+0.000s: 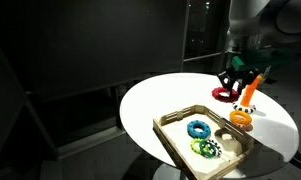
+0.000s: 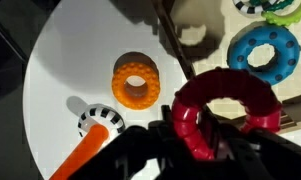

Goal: Put the red ring on top of the orange ring

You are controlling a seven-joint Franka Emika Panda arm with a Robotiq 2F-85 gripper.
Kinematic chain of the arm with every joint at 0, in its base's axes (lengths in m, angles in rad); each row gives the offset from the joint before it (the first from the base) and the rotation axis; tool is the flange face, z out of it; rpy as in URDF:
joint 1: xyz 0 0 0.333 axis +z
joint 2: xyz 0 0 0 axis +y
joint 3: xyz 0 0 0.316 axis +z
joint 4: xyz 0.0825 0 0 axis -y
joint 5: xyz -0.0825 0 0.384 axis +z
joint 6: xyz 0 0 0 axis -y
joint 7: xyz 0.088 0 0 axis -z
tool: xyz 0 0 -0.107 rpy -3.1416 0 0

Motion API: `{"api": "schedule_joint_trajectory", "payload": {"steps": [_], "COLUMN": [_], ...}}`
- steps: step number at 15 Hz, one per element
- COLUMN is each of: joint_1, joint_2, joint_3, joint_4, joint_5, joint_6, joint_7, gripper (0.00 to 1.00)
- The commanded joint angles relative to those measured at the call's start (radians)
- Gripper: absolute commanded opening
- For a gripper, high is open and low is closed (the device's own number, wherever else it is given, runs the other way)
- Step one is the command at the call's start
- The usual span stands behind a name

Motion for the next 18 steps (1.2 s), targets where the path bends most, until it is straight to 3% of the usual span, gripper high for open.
{"api": "schedule_joint_trajectory", "payload": {"steps": [1, 5, 6, 18], "joint_1": [-0.033, -0.033, -0.033, -0.158], "joint_2": [-0.005, -0.008, -0.008, -0.012], "joint_3": [0.034, 0.038, 0.038, -0.013], "joint_4": [-0.002, -0.007, -0.007, -0.032], "joint_5": [-0.001, -0.001, -0.001, -0.02], "joint_6": [-0.003, -0.002, -0.002, 0.008], "joint_7": [0.0, 0.002, 0.002, 0.031], "gripper": [0.32, 0.32, 0.09, 0.09]}}
